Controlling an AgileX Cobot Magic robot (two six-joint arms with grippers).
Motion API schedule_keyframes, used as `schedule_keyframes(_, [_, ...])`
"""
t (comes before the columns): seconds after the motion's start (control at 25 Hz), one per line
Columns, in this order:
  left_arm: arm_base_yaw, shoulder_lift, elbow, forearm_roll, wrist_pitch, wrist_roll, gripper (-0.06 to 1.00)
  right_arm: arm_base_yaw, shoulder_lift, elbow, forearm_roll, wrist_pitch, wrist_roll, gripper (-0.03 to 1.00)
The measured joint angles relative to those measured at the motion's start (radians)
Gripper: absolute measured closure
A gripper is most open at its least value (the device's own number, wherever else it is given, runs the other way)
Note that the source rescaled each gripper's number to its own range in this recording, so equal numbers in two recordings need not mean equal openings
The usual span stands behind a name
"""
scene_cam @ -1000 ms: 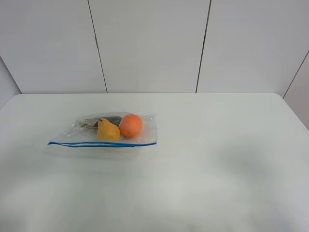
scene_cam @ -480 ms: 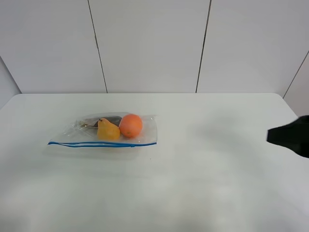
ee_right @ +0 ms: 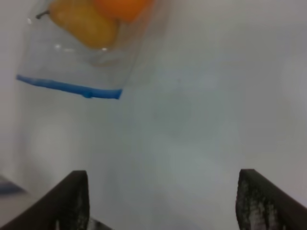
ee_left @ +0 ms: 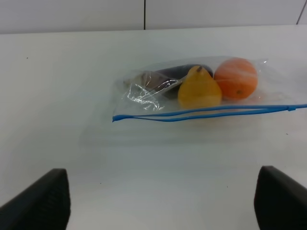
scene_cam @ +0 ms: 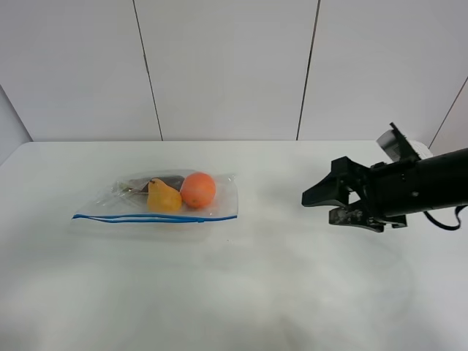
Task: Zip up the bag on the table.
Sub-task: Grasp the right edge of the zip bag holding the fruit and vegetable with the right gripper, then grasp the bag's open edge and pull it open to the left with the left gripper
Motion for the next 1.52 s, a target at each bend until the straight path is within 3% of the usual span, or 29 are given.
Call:
schedule_keyframes(0.24, [0.0,0.0,0.0,0.0,0.0,0.0,-0.06,0.007,0.189,0.0,0.274,0.075,-0.232,0.07])
schedule_keyframes(0.36, [0.0,0.0,0.0,0.0,0.0,0.0,-0.06,0.048,0.255,-0.02,0.365,0.081,-0.308,0.08])
schedule_keyframes(0.88, [0.0,0.0,0.0,0.0,0.0,0.0,-0.06,0.256,0.507,-0.238,0.492,0.027,-0.286,0.09])
schedule_keyframes(1.12, [0.0,0.0,0.0,0.0,0.0,0.0,-0.06,0.291,0.586,-0.275,0.513,0.02,-0.278,0.21])
schedule_keyframes(1.2, [0.0,0.0,0.0,0.0,0.0,0.0,-0.06,0.29,0.594,-0.282,0.516,0.018,-0.279,0.32])
schedule_keyframes(1.28, [0.0,0.0,0.0,0.0,0.0,0.0,-0.06,0.29,0.595,-0.284,0.519,0.017,-0.29,0.53])
schedule_keyframes(1.36, [0.0,0.0,0.0,0.0,0.0,0.0,-0.06,0.29,0.595,-0.285,0.523,0.017,-0.307,0.82])
schedule_keyframes(1.44, [0.0,0.0,0.0,0.0,0.0,0.0,-0.06,0.29,0.595,-0.285,0.523,0.017,-0.321,0.95])
schedule_keyframes(1.52, [0.0,0.0,0.0,0.0,0.0,0.0,-0.06,0.29,0.595,-0.285,0.523,0.017,-0.33,0.96])
